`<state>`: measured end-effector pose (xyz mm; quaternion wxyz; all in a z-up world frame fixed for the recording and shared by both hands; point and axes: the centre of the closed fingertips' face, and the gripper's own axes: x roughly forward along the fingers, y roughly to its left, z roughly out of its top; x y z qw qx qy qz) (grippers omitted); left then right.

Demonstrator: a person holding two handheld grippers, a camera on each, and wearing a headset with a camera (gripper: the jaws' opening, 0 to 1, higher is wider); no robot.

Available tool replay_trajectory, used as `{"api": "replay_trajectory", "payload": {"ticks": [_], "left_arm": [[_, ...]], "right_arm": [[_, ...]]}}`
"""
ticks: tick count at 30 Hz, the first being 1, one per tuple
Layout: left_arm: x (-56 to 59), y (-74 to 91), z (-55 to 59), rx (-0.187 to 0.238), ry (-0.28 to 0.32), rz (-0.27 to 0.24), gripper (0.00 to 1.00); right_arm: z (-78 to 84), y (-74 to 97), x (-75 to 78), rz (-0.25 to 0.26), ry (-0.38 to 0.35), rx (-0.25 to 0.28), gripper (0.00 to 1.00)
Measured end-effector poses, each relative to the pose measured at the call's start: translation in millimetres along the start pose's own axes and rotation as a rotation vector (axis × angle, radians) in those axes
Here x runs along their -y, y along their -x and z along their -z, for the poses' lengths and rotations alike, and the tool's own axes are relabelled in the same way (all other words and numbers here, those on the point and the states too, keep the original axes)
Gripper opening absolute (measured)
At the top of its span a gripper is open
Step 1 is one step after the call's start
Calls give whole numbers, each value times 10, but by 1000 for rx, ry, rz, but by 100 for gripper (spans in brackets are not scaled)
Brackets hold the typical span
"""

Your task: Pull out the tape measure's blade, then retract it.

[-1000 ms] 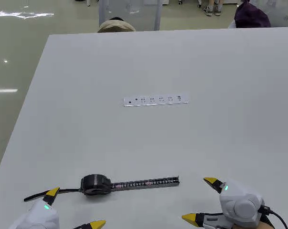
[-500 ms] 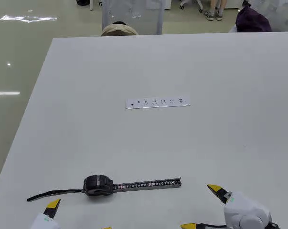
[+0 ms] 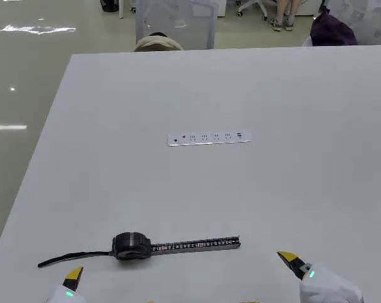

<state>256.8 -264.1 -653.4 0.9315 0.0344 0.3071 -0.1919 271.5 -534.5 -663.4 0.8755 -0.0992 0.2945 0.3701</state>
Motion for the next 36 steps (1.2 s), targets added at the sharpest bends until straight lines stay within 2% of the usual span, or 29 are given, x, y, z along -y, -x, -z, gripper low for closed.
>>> {"api": "replay_trajectory", "payload": {"ticks": [5,10,13,16,25,29,36], "left_arm": [[7,-13,-34,21,5,-17,99],[-3,-26,-17,10,17,-30,99],[-16,-37,-5,-4,30,-42,95],[-24,-50,-6,-2,51,-49,99],[-55,-125,48,-12,69,-83,99],[-88,-158,29,-2,88,-106,98],[-115,-248,2,-1,103,-118,95]], "right_arm": [[15,6,-18,4,-6,0,85],[10,14,-28,6,-8,2,85],[12,12,-30,5,-9,2,85],[11,13,-24,6,-10,4,85],[33,20,-6,6,-12,-1,85],[45,23,6,7,-14,-3,85],[56,10,13,0,-14,7,83]]}}
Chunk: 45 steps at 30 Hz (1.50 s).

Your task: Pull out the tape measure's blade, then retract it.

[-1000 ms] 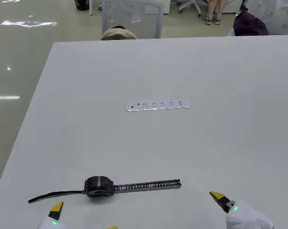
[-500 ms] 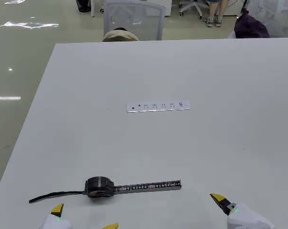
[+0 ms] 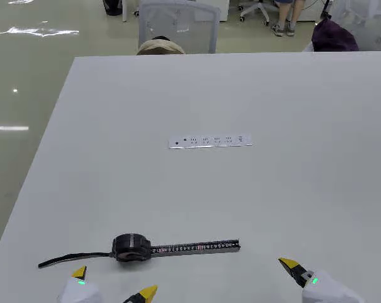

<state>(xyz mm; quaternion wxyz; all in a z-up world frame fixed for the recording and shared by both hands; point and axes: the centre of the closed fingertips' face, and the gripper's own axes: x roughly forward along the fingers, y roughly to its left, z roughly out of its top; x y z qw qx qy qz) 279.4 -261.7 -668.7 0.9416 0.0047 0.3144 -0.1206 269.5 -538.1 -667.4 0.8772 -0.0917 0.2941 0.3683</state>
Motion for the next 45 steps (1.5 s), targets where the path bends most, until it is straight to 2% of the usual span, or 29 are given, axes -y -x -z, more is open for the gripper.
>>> {"api": "replay_trajectory", "payload": {"ticks": [4,11,22,29,33,39,45], "left_arm": [[-35,-43,-26,16,42,-15,93],[-87,-119,-26,18,107,-39,89],[-183,-268,56,11,203,-79,87],[-228,-345,80,11,216,-111,83],[-263,-400,79,16,237,-130,82],[-256,-468,54,22,254,-147,79],[-242,-556,57,12,254,-157,77]], "right_arm": [[-14,-4,-6,-6,7,7,82],[-4,-25,-3,-24,26,11,79],[-14,-86,54,-60,87,8,74],[-19,-133,127,-90,118,4,69],[16,-184,183,-113,148,-16,65],[22,-239,247,-147,172,-33,65],[22,-295,291,-201,202,-59,63]]}}
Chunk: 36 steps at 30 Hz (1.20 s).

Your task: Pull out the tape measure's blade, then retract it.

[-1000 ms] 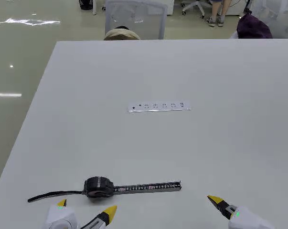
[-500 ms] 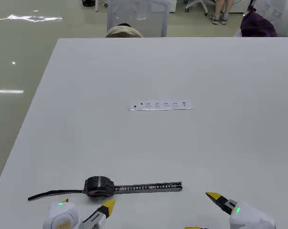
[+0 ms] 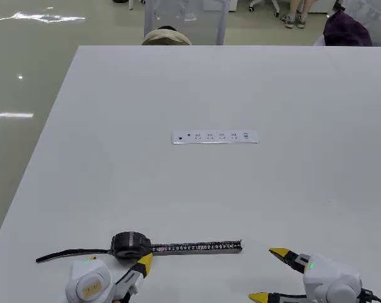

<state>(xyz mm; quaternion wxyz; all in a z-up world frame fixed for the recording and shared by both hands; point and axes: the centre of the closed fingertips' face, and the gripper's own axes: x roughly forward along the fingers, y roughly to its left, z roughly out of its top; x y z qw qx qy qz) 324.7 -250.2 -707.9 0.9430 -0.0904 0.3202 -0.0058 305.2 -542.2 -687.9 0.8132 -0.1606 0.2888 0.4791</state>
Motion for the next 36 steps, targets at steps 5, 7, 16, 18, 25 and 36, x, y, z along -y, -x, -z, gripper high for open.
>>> {"api": "replay_trajectory", "payload": {"ticks": [5,7,16,18,25,36], "left_arm": [[-16,-68,-9,-4,-7,-14,76],[-32,-84,-4,-14,-5,-20,74],[-59,-141,13,-93,-11,0,74],[-56,-161,23,-115,-13,11,74],[-59,-211,58,-211,-9,48,76],[-74,-310,-6,-301,-14,97,78]], "right_arm": [[-4,-63,33,-44,33,-16,63],[-17,-84,38,-63,50,-20,60],[-15,-182,125,-123,128,-46,55],[-12,-202,152,-134,143,-55,53],[16,-276,193,-188,185,-82,53],[34,-385,268,-226,238,-97,52]]}}
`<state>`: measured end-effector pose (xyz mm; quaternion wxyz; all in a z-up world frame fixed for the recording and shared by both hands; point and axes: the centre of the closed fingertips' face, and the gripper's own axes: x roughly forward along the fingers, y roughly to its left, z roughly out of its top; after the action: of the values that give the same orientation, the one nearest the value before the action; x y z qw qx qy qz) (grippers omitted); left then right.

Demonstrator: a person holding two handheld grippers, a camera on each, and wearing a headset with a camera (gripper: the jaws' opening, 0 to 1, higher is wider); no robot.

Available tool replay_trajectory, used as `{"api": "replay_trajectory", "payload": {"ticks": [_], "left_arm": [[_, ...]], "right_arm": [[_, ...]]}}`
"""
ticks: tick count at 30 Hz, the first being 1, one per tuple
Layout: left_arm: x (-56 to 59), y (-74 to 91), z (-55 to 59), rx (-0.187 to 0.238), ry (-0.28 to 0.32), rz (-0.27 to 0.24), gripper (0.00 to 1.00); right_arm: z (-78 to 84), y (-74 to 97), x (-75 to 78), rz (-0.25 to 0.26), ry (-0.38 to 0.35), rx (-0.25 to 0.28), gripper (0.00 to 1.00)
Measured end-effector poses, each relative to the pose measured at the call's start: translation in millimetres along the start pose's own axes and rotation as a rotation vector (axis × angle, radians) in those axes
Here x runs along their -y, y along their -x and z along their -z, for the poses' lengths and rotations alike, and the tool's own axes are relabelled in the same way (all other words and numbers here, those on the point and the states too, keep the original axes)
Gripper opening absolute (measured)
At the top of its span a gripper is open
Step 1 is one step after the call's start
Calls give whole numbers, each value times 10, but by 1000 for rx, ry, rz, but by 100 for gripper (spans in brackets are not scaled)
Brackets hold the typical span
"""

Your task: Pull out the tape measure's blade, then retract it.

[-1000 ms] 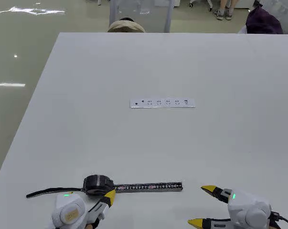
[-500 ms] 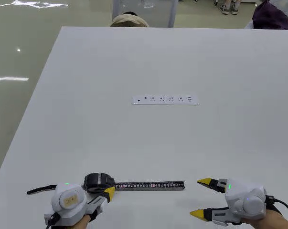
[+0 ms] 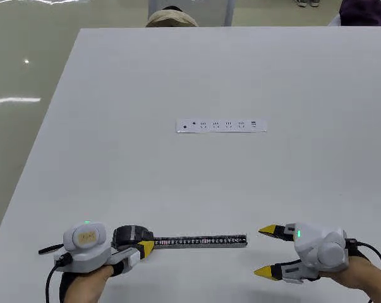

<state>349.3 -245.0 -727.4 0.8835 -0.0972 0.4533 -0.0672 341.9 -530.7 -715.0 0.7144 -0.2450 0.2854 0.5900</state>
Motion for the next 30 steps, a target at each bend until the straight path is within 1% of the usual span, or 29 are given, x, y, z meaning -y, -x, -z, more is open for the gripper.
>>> {"api": "replay_trajectory", "payload": {"ticks": [4,8,12,14,17,20,27,28,30], "left_arm": [[-12,-48,-38,-2,-2,0,77],[-32,-76,-69,17,-6,-17,76],[-33,-115,-38,18,-3,-27,75],[-32,-126,-21,20,0,-33,75],[-25,-150,-2,24,-5,-44,75],[-20,-161,-14,40,0,-51,74],[-2,-195,-12,53,0,-58,74],[-7,-200,-14,55,-1,-60,73],[-19,-208,-26,64,-2,-63,72]], "right_arm": [[-6,-25,13,-5,25,-5,51],[3,-63,57,1,38,-9,50],[8,-96,99,-2,50,-8,48],[21,-121,103,-13,53,-14,46],[54,-167,136,-15,63,-19,45],[80,-205,171,-20,71,-23,42],[124,-286,239,-38,85,-28,36],[130,-297,242,-42,87,-28,34],[157,-333,257,-51,91,-30,33]]}}
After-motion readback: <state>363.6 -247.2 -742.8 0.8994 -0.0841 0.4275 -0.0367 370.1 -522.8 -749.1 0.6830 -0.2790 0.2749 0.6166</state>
